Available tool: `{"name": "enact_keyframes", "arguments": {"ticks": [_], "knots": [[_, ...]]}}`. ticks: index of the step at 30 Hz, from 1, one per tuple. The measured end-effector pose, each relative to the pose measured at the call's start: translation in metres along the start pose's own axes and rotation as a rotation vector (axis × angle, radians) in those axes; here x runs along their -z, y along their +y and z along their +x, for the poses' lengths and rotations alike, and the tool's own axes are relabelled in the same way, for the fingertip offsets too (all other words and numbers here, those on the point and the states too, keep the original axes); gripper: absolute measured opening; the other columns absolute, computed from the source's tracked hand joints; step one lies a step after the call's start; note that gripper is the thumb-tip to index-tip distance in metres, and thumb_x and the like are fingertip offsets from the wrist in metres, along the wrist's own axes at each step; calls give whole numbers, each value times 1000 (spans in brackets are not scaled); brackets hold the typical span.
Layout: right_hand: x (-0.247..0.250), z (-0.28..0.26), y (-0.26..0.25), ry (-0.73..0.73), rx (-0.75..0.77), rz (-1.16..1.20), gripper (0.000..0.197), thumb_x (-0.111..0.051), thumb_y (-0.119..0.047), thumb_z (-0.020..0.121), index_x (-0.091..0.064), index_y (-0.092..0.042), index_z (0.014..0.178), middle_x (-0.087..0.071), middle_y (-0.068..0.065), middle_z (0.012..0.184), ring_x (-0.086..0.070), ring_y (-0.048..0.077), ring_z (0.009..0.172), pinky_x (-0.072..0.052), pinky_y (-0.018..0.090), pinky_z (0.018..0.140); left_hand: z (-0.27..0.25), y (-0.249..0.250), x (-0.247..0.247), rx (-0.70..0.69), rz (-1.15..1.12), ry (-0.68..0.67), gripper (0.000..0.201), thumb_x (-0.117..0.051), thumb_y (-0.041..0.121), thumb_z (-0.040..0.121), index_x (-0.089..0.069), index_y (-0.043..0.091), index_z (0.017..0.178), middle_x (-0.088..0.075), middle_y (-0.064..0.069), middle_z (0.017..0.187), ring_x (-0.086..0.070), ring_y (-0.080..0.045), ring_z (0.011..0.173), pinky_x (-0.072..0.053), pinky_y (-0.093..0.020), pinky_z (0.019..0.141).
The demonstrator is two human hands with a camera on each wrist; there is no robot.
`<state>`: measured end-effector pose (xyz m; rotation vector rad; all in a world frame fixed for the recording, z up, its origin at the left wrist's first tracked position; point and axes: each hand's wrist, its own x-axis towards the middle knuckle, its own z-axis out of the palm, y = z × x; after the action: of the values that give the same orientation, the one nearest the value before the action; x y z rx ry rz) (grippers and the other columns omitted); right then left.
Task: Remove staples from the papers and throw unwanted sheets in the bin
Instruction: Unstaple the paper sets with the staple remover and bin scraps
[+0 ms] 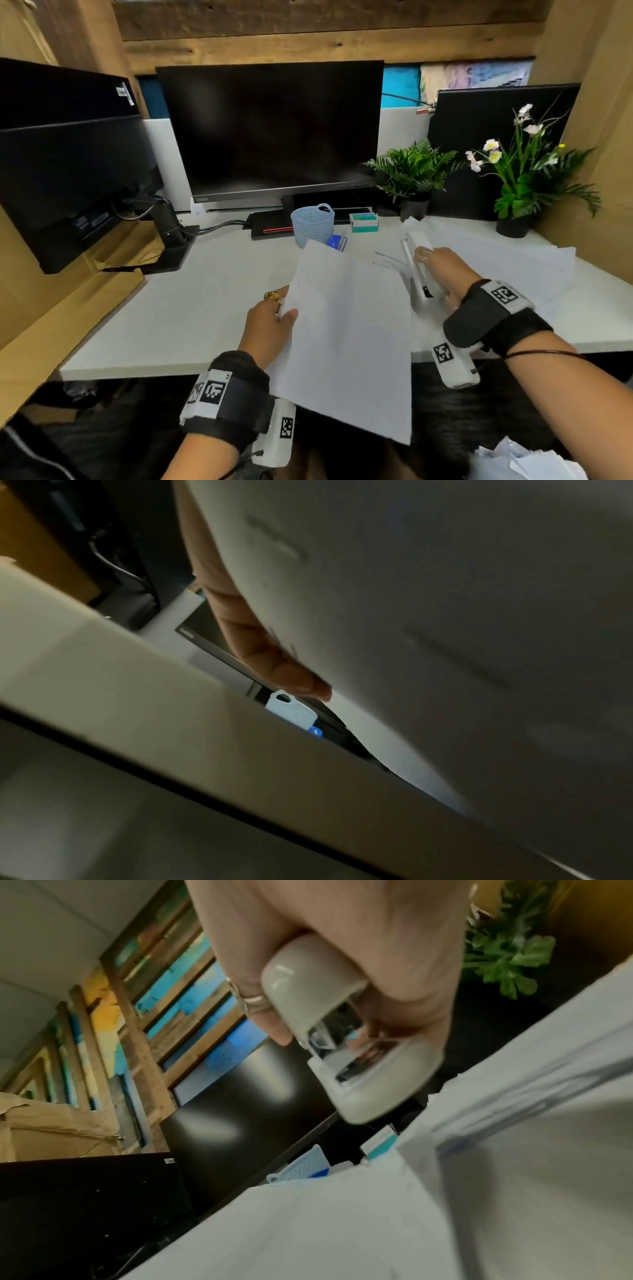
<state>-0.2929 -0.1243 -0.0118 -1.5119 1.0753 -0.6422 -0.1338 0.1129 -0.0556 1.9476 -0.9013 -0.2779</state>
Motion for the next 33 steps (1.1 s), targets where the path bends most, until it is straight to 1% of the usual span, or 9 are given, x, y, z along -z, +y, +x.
{"name": "enact_keyframes", "arguments": {"ticks": [3, 6, 10, 12, 15, 19, 26, 30, 33], "knots": [[9, -15, -7, -27, 126, 107, 34, -60, -33, 90, -54, -8, 112, -57, 2, 86, -56, 26, 88, -47, 34, 80, 0, 11, -13, -17, 87, -113, 45, -51, 10, 95, -44, 17, 138, -54, 2, 129, -50, -13, 117, -35, -16, 96], [2, -34, -13, -168, 175, 237, 26, -55, -30, 93, -55, -13, 113, -62, -1, 83, -65, 17, 73, -50, 25, 60, -3, 20, -32, -73, 184, -286, 48, -49, 12, 96, -39, 19, 142, -48, 1, 139, -45, -15, 127, -32, -17, 103], [-7, -43, -14, -261, 193, 324, 29, -55, -21, 93, -44, -26, 120, -62, 8, 114, -61, 35, 107, -49, 50, 92, -13, 32, -48, -178, 395, -400, 40, -43, 17, 98, -46, 22, 137, -56, 0, 132, -54, -18, 118, -40, -22, 98], [-4, -45, -18, -232, 211, 342, 31, -51, -11, 94, -39, -25, 118, -59, 3, 104, -62, 28, 97, -53, 42, 82, -18, 38, -50, -268, 509, -362, 37, -40, 20, 98, -51, 27, 133, -64, -1, 119, -60, -20, 104, -44, -23, 87], [4, -44, -21, -132, 220, 364, 32, -44, -6, 94, -40, -23, 121, -60, 3, 96, -61, 18, 81, -54, 26, 61, -19, 41, -49, -391, 577, -289, 36, -39, 26, 98, -50, 36, 131, -65, 5, 116, -59, -17, 103, -40, -20, 81], [12, -30, -13, -11, 207, 367, 39, -54, -40, 72, -50, -35, 111, -58, 18, 120, -58, 36, 107, -45, 52, 97, -16, 39, -49, -405, 572, -270, 31, -39, 37, 98, -51, 34, 127, -65, 5, 114, -59, -17, 103, -44, -25, 82], [12, -36, -6, 11, 303, 97, 48, -50, -28, 95, -40, -16, 140, -49, 0, 136, -46, 21, 122, -34, 33, 106, -16, 43, -56, -423, 551, -235, 29, -37, 38, 99, -55, 29, 120, -67, 5, 106, -60, -15, 93, -43, -22, 75], [8, -41, -3, -6, 376, -9, 13, -49, -21, 97, -59, -15, 103, -59, -2, 97, -51, 17, 94, -40, 18, 73, -15, 45, -57, -424, 542, -245, 28, -37, 38, 99, -55, 26, 117, -66, 4, 101, -60, -15, 89, -45, -24, 75], [6, -45, -2, 13, 410, -41, 28, -50, -30, 96, -54, -20, 70, -53, -7, 72, -50, 15, 74, -37, 15, 63, -15, 46, -56, -432, 546, -245, 28, -37, 38, 99, -56, 26, 117, -66, 5, 101, -60, -15, 88, -43, -22, 72]]}}
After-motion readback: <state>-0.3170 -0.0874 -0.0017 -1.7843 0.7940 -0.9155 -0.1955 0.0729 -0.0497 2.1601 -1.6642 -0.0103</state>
